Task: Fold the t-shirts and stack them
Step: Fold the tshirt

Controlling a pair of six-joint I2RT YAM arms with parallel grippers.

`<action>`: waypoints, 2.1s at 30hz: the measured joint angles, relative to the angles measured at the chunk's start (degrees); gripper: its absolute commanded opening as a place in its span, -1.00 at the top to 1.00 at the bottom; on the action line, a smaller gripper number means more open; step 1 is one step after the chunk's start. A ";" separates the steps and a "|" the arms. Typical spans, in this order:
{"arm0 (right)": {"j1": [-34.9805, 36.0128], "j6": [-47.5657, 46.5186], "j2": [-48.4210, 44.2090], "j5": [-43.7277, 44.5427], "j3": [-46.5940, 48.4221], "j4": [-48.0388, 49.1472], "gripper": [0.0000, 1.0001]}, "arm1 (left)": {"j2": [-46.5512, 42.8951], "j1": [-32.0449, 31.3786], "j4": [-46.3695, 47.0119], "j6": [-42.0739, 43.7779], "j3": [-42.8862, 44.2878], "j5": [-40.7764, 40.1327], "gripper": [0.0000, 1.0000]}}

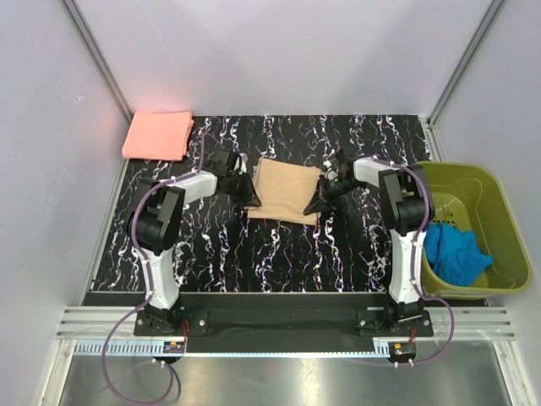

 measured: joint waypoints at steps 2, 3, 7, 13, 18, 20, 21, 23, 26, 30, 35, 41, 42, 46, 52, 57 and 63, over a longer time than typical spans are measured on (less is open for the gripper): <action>0.09 -0.07 -0.61 0.42 0.72 -1.09 1.00 | -0.96 -0.02 -0.28 0.24 -0.81 -0.15 0.52; 0.26 -0.07 -1.09 0.55 1.20 -1.66 1.00 | -1.75 0.00 -0.79 0.31 -1.27 -0.26 0.48; 1.90 0.07 -3.30 0.37 3.37 -2.23 1.00 | -5.70 -0.02 -2.40 -0.31 -2.34 0.02 0.37; 4.59 0.81 -3.63 0.11 3.45 -0.70 1.00 | -5.33 -1.33 1.40 -3.61 -0.37 2.93 0.38; 2.95 0.63 -3.65 0.85 -2.45 1.14 1.00 | -0.42 -5.92 6.14 -6.78 1.60 4.61 0.44; 1.27 0.59 -3.65 1.66 -5.84 1.27 1.00 | 1.53 -8.00 7.43 -8.04 1.53 4.66 0.45; 0.42 0.61 -3.65 1.70 -7.04 1.11 1.00 | 2.47 -8.96 7.93 -8.50 1.36 4.61 0.46; -1.27 -0.17 -4.48 1.84 -8.70 0.92 1.00 | 3.74 -10.60 9.46 -9.73 0.35 4.63 0.48; -3.15 -0.22 -6.78 3.74 -10.64 0.44 1.00 | 3.56 -12.41 11.15 -10.86 -0.74 4.83 0.45; -4.02 -1.18 -9.97 7.96 -11.34 -1.92 0.98 | 1.70 -14.78 10.08 -11.17 -1.42 3.45 -0.03; -4.00 -3.52 -15.87 12.63 -10.40 -6.71 0.68 | -6.75 -15.98 1.73 -9.51 -3.48 0.15 -0.39; -2.86 -4.31 -20.22 15.89 -7.80 -8.68 -0.12 | -19.85 -9.73 -6.71 -5.84 -3.30 -4.94 -0.64; -2.01 -4.48 -20.33 16.92 -7.13 -9.07 -0.18 | -21.42 -7.82 -7.69 -5.11 -3.30 -5.81 -0.67; 3.30 -4.52 -20.20 20.04 -3.67 -10.19 -0.39 | -25.73 -0.94 -9.31 -3.21 -5.20 -7.45 -0.96; 7.56 -3.74 -20.33 21.42 -0.57 -9.84 -0.58 | -24.50 2.82 -10.86 0.11 -6.43 -6.93 -0.97; 6.95 -3.89 -22.10 23.98 -1.55 -10.73 -0.61 | -16.15 3.43 -7.28 1.20 -5.90 -5.70 -0.97; 6.86 -3.85 -28.61 24.52 -6.38 -10.54 -0.61 | -6.84 3.67 0.72 1.20 -4.92 -5.60 -0.97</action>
